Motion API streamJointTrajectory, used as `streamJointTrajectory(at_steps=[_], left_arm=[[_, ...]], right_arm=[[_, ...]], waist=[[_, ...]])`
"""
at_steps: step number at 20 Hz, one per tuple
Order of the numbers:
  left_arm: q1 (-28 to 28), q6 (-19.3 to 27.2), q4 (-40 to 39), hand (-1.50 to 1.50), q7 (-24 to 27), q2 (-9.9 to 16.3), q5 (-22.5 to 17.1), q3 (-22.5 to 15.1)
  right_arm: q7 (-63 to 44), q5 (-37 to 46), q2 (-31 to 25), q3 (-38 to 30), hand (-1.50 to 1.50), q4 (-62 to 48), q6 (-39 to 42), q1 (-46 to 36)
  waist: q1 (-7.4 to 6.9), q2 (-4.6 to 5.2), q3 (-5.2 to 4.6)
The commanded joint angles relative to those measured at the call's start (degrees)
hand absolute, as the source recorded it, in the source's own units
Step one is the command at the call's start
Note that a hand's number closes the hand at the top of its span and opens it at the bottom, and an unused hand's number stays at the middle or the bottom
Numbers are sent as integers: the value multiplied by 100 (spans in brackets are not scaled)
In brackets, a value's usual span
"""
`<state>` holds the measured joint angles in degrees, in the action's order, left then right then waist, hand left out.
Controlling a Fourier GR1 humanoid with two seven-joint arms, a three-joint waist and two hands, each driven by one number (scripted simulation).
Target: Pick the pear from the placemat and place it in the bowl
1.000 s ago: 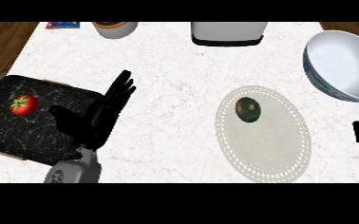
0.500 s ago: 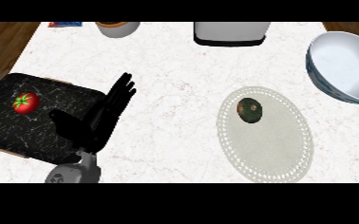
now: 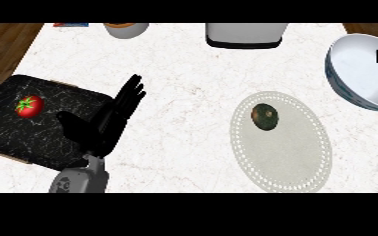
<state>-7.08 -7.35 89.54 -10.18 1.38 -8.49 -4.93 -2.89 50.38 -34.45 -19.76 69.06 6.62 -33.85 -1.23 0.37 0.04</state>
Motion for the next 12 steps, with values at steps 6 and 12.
streamJointTrajectory(at_steps=[6, 12], left_arm=[[-28, -100, 55, 0, 76, -13, -28, -45], [-106, -52, -175, 0, 241, -133, 98, -220]], right_arm=[[925, 931, -468, 137, 150, -3178, -1474, -981], [276, 896, -397, -165, -150, -4532, -1343, -1567]], waist=[[-187, 64, 9], [-285, 120, 18]])
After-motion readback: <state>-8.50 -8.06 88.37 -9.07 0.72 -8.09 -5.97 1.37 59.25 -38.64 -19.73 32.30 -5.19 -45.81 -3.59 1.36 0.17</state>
